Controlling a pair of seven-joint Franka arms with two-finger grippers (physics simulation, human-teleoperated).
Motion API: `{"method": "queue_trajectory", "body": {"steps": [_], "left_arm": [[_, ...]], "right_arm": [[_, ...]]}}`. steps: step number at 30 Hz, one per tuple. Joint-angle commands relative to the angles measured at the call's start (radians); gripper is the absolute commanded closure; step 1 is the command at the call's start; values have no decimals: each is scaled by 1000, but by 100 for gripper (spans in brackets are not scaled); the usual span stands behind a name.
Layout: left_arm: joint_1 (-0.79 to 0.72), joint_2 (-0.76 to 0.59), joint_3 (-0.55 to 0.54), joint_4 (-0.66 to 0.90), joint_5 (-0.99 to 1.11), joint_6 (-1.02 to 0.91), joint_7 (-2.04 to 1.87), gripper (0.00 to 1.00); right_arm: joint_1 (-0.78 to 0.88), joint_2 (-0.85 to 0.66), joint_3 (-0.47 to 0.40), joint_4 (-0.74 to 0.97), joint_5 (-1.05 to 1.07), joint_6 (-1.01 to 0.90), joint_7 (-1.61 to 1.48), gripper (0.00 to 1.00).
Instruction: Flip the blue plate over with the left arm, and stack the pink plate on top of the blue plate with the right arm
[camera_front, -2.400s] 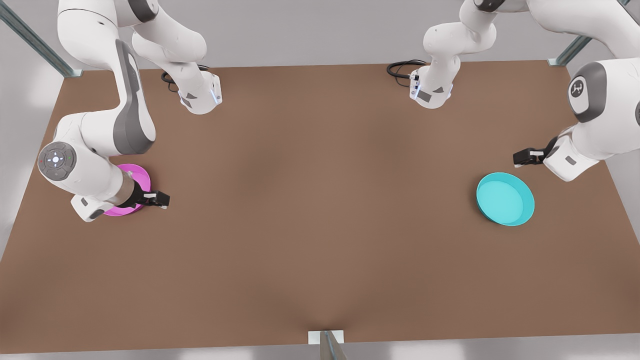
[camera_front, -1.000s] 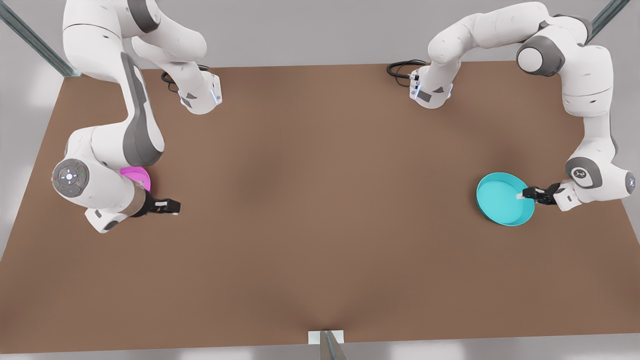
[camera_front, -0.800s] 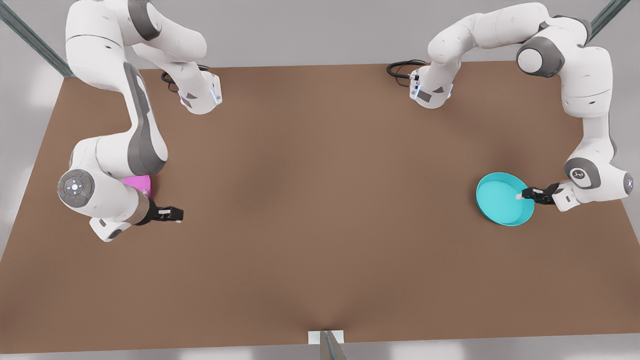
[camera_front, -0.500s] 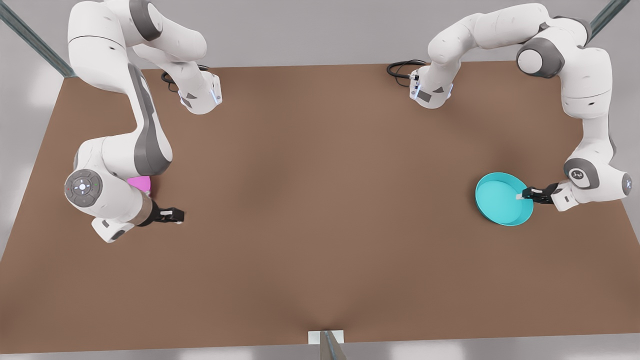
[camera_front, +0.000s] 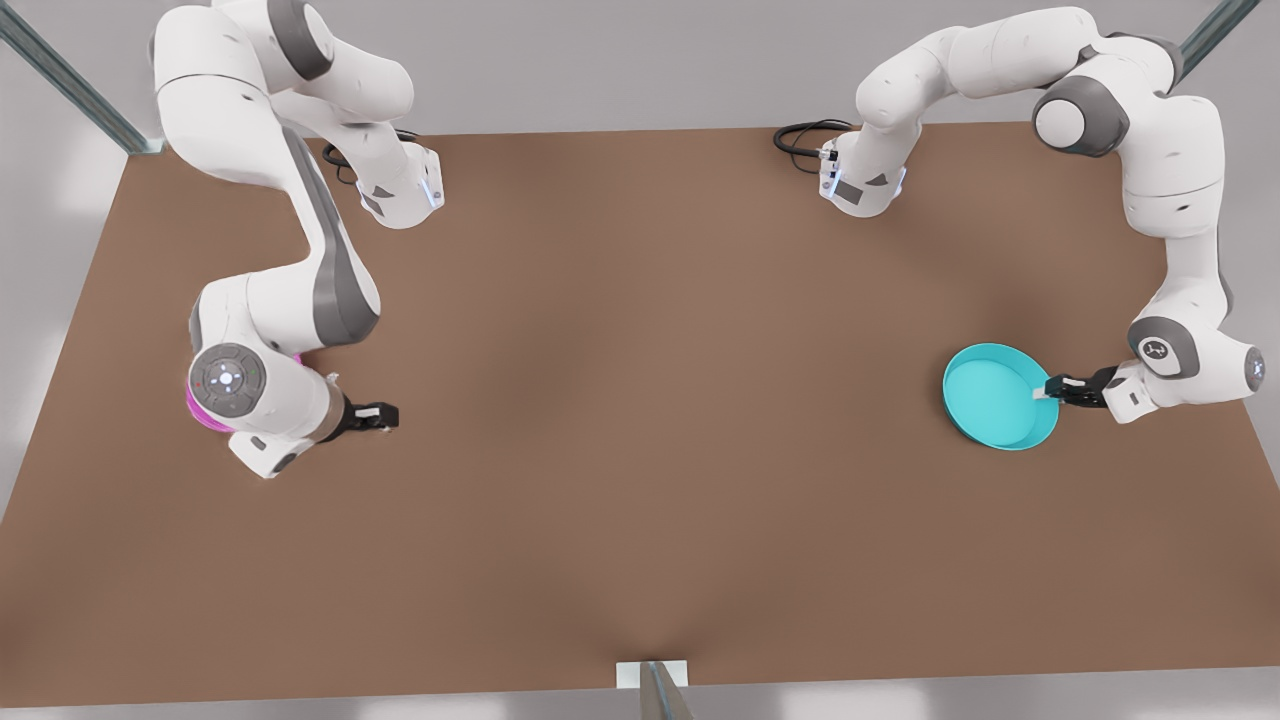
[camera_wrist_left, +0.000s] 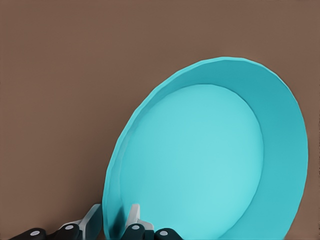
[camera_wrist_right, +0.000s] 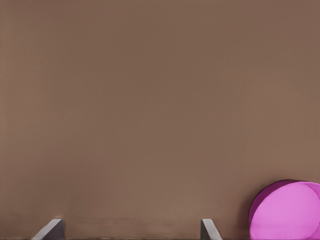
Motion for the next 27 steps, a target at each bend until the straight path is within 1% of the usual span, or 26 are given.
{"method": "queue_trajectory", "body": {"steps": [1,4,5,6,8,12,17,22,24,25,26,27], "left_arm": [[0,0,0,0,0,0,-1,56],[-2,0,0,0,2,0,-5,64],[-2,0,0,0,2,0,-5,65],[-2,0,0,0,2,-2,-5,67],[-2,0,-2,0,2,-3,-5,70],[-5,0,-2,-2,2,-3,-5,70],[-6,0,-2,-2,2,-3,-5,72],[-11,0,-2,0,2,-3,-5,75],[-11,0,-2,0,2,-3,-5,76],[-11,0,-2,0,2,-3,-5,76],[-12,-3,-2,2,2,-3,-5,76],[-11,-5,-2,2,3,-3,-5,76]], "right_arm": [[-1,0,0,1,-1,-1,0,0],[-24,-2,0,-1,13,-18,0,0],[-33,-18,0,-13,33,-43,9,0],[-85,-32,0,-35,89,-58,-3,0],[-99,-38,0,-39,91,-115,8,0],[-104,-34,0,-62,89,-112,-1,0],[-88,-28,0,-12,82,-107,-1,0],[-75,-29,0,-9,46,-138,-3,0],[-32,-32,8,-7,48,-138,2,0],[-10,-14,9,36,65,-136,5,0],[45,-15,8,41,39,-136,8,0],[57,-15,8,41,22,-136,3,0]]}}
